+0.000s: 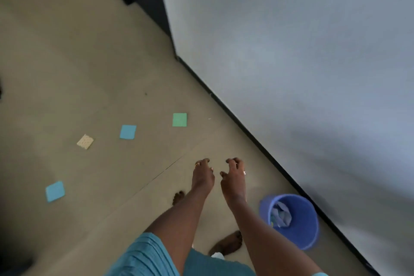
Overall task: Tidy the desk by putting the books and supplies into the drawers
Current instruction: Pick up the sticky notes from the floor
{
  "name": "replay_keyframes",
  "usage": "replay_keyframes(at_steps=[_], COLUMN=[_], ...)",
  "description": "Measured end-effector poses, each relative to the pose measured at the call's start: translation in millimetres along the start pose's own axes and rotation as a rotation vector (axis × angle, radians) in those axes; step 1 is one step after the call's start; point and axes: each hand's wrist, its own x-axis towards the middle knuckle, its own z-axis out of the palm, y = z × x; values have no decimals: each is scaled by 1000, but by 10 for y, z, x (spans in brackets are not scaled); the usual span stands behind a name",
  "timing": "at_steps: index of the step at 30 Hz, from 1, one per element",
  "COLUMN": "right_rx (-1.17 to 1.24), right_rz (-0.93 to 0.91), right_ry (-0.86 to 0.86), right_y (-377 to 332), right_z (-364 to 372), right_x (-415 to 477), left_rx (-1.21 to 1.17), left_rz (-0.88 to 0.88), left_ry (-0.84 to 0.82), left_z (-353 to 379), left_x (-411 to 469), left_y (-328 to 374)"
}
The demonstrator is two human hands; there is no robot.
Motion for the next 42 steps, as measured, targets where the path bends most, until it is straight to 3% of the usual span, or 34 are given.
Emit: replay_keyframes(at_steps=[13,25,32,36,42], right_rx=[-123,-228,-200,-132,-215], right_rz=[-106,-43,83,279,590], right_ry=[-170,-264,-210,-93,-13], right_y=[-1373,-1992,-1727,-1367,-822], right_z=[1278,2217,3467,4158,4786], right_x=[925,2386,3571,4244,4822], left_rx=[-226,-240,-304,-280,-256], left_rz=[-343,-444,-554,-577,-566], left_ry=[110,130,212,237,289], left_z=[-1266,-1909,-1884,-1668,-1378], left_x=[1217,2703,4156,4999,5899], left_y=[-1415,-1977,-2956,-3570,-4150])
